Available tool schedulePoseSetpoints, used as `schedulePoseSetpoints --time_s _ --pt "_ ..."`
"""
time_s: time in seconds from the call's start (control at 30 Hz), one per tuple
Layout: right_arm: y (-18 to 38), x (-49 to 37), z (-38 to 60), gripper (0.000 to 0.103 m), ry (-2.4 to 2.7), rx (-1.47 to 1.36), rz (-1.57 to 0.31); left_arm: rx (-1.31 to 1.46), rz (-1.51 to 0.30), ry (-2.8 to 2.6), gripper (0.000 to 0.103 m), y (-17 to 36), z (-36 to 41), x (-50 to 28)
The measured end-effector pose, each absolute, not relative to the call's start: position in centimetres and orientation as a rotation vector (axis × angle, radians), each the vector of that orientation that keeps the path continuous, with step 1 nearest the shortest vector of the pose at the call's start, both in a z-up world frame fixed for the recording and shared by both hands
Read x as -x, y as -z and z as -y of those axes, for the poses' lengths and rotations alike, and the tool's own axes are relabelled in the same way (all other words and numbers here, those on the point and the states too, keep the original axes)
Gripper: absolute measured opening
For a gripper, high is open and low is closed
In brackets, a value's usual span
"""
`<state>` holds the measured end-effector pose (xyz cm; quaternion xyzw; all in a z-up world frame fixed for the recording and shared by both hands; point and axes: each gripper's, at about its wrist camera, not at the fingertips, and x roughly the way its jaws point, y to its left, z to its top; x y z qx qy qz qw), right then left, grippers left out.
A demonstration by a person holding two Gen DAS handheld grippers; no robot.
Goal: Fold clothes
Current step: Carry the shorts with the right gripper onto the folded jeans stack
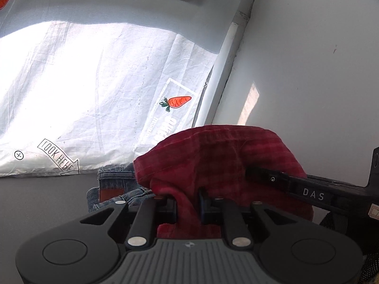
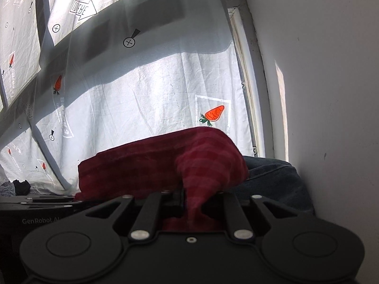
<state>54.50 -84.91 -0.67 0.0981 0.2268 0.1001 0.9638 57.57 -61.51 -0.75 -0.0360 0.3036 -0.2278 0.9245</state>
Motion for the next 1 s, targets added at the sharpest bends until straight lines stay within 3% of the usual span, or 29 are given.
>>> schedulePoseSetpoints --time_s 0.13,0.27,0.3,0.33,0.37,0.4,0.5,0.6,0.8,1.0 --pt "1.8 -55.8 83.7 0.026 -0.133 -0.060 -0.452 0.017 -0.615 0.408 0.020 1.4 60.9 -58.7" --pt "2.0 -55.9 82.9 0.053 -0.027 0.061 -0.398 0.002 -0.627 0.332 0.031 2.1 60.3 -59.6" --pt "2.1 -55.8 82.7 0.058 0.007 0.092 -0.381 0.003 -0.630 0.303 0.044 2.3 60.2 -59.7" --pt "2.2 -55.5 82.2 0.060 0.039 0.129 -0.359 0.004 -0.630 0.264 0.062 2.6 60.1 -59.8" --pt "2.2 -55.2 81.7 0.069 0.071 0.167 -0.334 0.003 -0.625 0.217 0.071 2.8 60.1 -59.9" --pt "2.3 -54.7 81.3 0.079 0.102 0.184 -0.310 -0.001 -0.621 0.186 0.077 3.1 59.9 -59.9" --pt "2.7 -53.1 80.1 0.093 0.194 0.220 -0.235 -0.012 -0.647 0.128 0.079 3.7 59.4 -60.1" --pt "3.1 -51.7 79.0 0.102 0.252 0.226 -0.183 0.004 -0.674 0.067 0.085 4.0 58.6 -60.5" --pt "5.7 -53.1 78.3 0.102 0.090 0.167 -0.449 0.022 -0.670 0.064 0.096 4.2 56.7 -59.1" --pt "3.8 -51.4 77.5 0.102 0.102 0.136 -0.421 0.013 -0.577 0.099 0.102 2.5 55.3 -55.2"
